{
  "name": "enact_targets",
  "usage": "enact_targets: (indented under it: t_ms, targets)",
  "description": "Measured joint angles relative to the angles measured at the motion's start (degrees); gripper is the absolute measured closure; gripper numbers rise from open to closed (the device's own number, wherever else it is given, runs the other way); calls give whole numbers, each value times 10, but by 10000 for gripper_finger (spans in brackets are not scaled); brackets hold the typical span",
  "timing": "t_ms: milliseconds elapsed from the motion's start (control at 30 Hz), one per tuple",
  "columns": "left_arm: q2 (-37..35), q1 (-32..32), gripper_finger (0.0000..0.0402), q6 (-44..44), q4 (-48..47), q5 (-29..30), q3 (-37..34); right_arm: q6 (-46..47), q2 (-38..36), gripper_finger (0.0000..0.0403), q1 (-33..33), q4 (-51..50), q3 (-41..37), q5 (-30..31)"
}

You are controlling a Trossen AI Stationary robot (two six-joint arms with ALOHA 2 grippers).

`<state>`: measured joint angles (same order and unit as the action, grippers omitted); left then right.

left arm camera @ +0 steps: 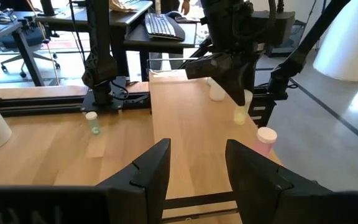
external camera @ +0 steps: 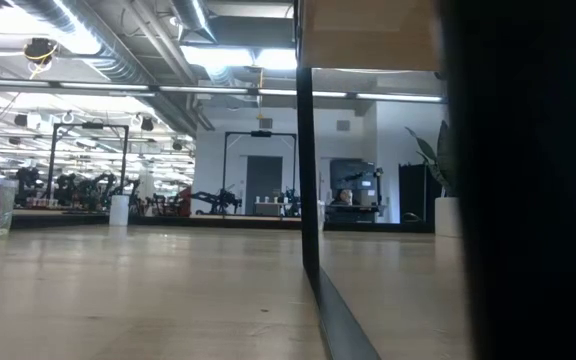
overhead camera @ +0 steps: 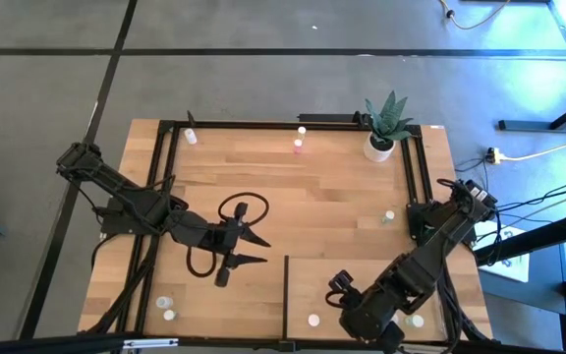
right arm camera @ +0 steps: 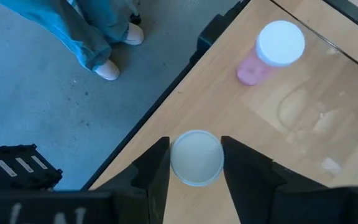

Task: Pick and place medicine bottles onto shelf by color
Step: Put the bottom yellow pill bottle on the shelf

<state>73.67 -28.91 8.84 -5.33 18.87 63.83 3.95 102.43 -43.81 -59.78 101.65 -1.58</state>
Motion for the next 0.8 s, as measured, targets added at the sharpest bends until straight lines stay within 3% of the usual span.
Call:
enact_targets:
  t_ms: [800]
  targets:
    - [0, 0, 255, 0, 0, -1, 0, -15, 2, 257, 0, 35, -25, 0]
